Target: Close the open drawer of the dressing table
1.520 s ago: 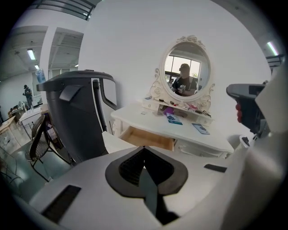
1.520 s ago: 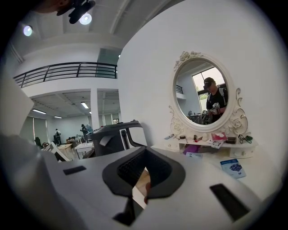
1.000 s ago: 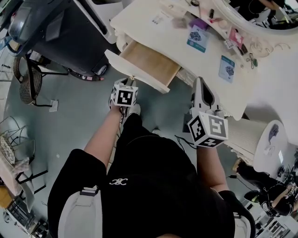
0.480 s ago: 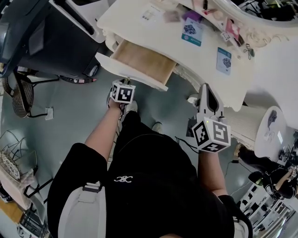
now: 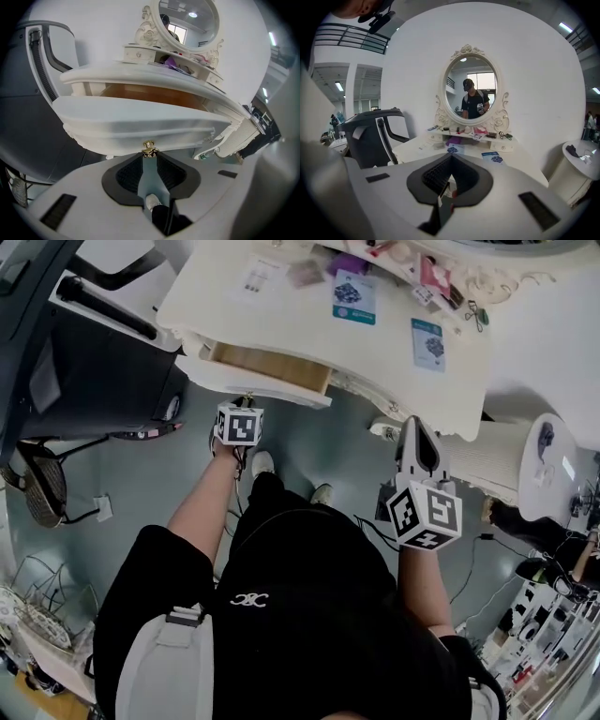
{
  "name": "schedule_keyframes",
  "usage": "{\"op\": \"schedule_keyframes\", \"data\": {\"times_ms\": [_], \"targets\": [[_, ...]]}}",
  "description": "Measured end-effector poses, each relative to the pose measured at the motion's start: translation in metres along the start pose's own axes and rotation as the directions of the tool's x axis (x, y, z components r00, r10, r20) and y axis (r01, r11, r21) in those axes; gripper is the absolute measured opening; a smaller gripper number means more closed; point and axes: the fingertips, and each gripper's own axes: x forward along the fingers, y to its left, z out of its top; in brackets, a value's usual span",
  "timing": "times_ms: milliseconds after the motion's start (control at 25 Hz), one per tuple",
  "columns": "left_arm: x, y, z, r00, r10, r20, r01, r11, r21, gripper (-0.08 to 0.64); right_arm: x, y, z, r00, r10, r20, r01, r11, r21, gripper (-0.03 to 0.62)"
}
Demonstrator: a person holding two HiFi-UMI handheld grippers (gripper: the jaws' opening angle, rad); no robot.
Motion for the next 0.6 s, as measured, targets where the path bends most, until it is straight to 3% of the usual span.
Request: {"op": "schedule_keyframes", "data": {"times_ms": [200, 440, 600], "targets": [[0.023, 0.002, 0.036, 1.0, -0.025, -0.004, 0.025, 1.0, 0.005, 0.098, -0.011, -0.02, -0.003, 0.997, -0.078, -0.009, 0.078, 0.997, 0.021, 0.009], [0.05, 0.001, 0.092, 0.997, -0.012, 0.076, 0.01, 0.999, 0.032, 0.098, -0.032, -0.048, -0.01, 0.986, -0.166, -0.024, 0.167, 0.985, 0.049, 0.009], [0.058, 0.004, 0.101, 0.999, 0.003, 0.04, -0.005, 0.999, 0.032, 0.099, -0.044, -0.059, -0.013, 0.979, -0.202, -0.025, 0.203, 0.977, 0.062, 0.009]]}}
